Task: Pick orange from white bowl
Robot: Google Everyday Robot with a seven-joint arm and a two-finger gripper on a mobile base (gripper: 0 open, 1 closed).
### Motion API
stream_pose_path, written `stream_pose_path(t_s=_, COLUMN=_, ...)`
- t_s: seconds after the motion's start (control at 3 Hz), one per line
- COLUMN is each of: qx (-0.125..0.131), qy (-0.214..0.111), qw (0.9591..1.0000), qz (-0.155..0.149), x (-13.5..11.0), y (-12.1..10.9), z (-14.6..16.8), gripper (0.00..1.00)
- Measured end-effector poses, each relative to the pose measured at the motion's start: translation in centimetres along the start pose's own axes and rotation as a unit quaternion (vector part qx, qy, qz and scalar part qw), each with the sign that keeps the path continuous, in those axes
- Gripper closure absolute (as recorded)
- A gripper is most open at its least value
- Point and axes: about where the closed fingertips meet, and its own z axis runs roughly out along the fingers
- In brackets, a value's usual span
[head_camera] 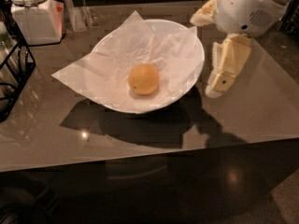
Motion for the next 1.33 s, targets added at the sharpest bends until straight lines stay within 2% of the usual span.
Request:
stream_pose_path(t_s=0.33, qx=-0.033, qy=-0.048, qw=0.9978, qz=-0.030, x=-3.7, y=-0.8, z=1.6, gripper=0.00)
stream_pose_path(t_s=0.67, qx=-0.081, qy=-0.073, qw=0.9924, qz=-0.057, x=-6.2, y=-0.7, z=4.0, gripper=0.00)
stream_pose_path(t_s=1.0, qx=-0.082, qy=-0.073, qw=0.9922, qz=-0.058, x=-6.2, y=-0.7, z=4.1, gripper=0.00)
stream_pose_path(t_s=1.33, qx=-0.060, qy=-0.096, qw=0.9924, qz=-0.049, x=-6.6, y=-1.4, z=4.3, gripper=0.00)
